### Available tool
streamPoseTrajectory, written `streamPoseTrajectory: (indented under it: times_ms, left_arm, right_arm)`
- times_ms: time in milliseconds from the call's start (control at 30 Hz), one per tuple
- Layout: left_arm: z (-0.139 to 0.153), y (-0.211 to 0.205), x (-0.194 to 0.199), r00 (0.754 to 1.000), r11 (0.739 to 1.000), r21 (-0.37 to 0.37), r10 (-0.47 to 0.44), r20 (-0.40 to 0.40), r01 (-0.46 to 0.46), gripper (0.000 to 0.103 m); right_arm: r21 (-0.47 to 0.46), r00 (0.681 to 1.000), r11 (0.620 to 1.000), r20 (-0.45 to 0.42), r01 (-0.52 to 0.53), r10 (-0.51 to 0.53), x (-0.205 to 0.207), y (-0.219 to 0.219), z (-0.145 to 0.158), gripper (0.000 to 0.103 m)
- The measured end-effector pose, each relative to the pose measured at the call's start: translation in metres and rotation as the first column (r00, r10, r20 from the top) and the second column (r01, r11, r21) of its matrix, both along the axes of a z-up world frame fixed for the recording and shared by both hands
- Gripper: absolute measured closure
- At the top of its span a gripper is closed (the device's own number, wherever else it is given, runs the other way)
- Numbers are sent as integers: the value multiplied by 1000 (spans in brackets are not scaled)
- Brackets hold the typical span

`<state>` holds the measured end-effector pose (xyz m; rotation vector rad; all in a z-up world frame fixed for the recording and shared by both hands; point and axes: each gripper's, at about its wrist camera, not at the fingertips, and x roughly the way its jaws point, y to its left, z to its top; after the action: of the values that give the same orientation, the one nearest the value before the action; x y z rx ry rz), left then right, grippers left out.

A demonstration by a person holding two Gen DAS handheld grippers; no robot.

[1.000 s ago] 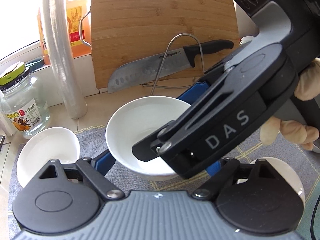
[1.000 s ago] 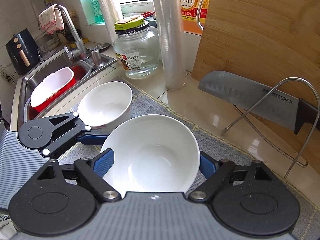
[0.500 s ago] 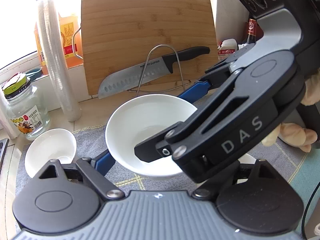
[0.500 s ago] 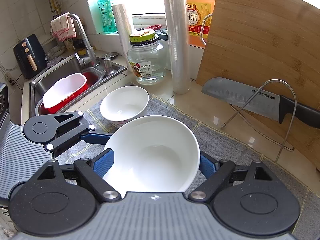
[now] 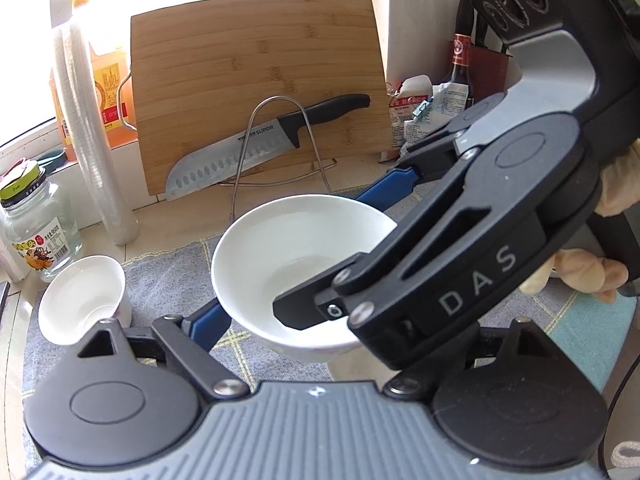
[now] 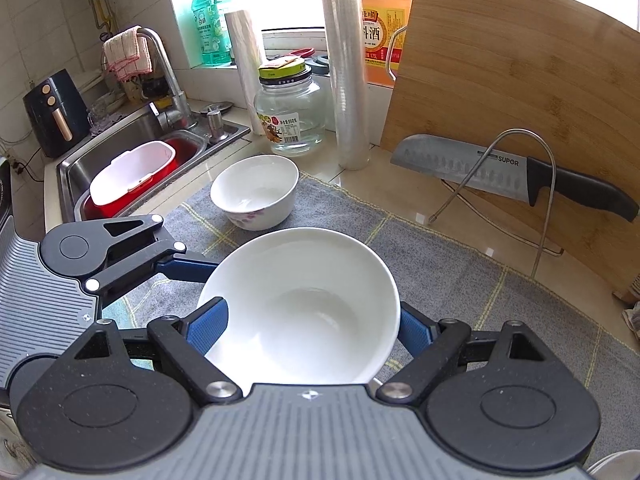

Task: Organize plates and bowls
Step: 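Carry the held bowl with the right tool over the other bowl, then lower the held bowl into the other white bowl with the right tool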

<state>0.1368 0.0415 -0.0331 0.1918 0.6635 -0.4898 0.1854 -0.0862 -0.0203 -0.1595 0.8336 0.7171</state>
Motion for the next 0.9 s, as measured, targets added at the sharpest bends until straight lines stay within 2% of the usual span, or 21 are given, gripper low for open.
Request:
streamPoseTrajectory:
  times_ms: [400,900]
  left_arm:
    - [0,-17,-21,999,999,-6,-40,-13,40,13]
    - [-15,-32,-29,995,997,-5,-78,-60,78,13]
  right_arm:
    - [0,999,999,-19,45,-45,-24,-20,-5,11]
    - [-14,995,996,-60,85,-85,-36,-33,-23,11]
